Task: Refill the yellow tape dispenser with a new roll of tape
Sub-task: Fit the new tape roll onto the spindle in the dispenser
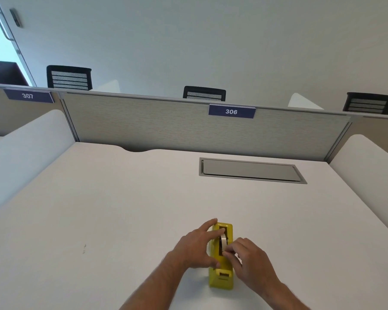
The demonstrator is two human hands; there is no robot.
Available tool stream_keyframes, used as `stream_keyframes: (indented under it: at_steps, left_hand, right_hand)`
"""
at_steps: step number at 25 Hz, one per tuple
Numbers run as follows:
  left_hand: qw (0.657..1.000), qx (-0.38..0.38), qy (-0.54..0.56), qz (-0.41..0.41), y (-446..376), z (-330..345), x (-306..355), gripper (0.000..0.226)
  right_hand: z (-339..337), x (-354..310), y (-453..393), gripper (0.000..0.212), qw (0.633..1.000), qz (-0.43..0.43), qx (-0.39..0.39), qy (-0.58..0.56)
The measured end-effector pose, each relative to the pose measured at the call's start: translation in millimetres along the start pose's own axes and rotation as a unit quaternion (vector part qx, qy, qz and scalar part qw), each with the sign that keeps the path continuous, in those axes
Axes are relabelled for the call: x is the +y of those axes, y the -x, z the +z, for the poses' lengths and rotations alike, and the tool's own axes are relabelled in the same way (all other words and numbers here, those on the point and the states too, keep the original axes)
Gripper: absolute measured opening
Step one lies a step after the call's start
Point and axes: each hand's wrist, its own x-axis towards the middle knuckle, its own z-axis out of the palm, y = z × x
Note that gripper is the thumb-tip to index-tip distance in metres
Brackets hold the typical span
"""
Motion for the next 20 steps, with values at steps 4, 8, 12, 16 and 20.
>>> stream_keyframes:
  at_steps: [4, 8, 12, 16, 20]
  left_hand:
    - [1.000, 0.002, 0.020, -0.006, -2.9, 2.8, 1.0, 0.095]
    - [0.999, 0.013, 0.028, -0.019, -5.8, 4.8, 4.2, 0.086]
    - [0.999, 0.001, 0.021, -0.024, -7.3, 2.3, 6.7, 0.081]
    - [0.999, -0.012, 0.012, -0.027, -7.3, -2.3, 11.4, 0.075]
    - [0.999, -0.022, -0.009, -0.031, -7.2, -7.6, 17.6, 0.071]
  right_hand:
    - [-1.1, 4.3, -0.6, 0.022, 0.999, -0.027, 0.005, 0.026]
    - [-0.7, 7.7, -6.5, 0.017, 0.996, -0.068, 0.009, 0.062]
    - [-0.6, 11.6, -14.2, 0.008, 0.988, -0.115, 0.015, 0.103]
    - [0.2, 13.8, -16.2, 0.021, 0.978, -0.154, 0.012, 0.137]
    - [-0.9, 14.5, -15.1, 0.013, 0.974, -0.170, 0.012, 0.152]
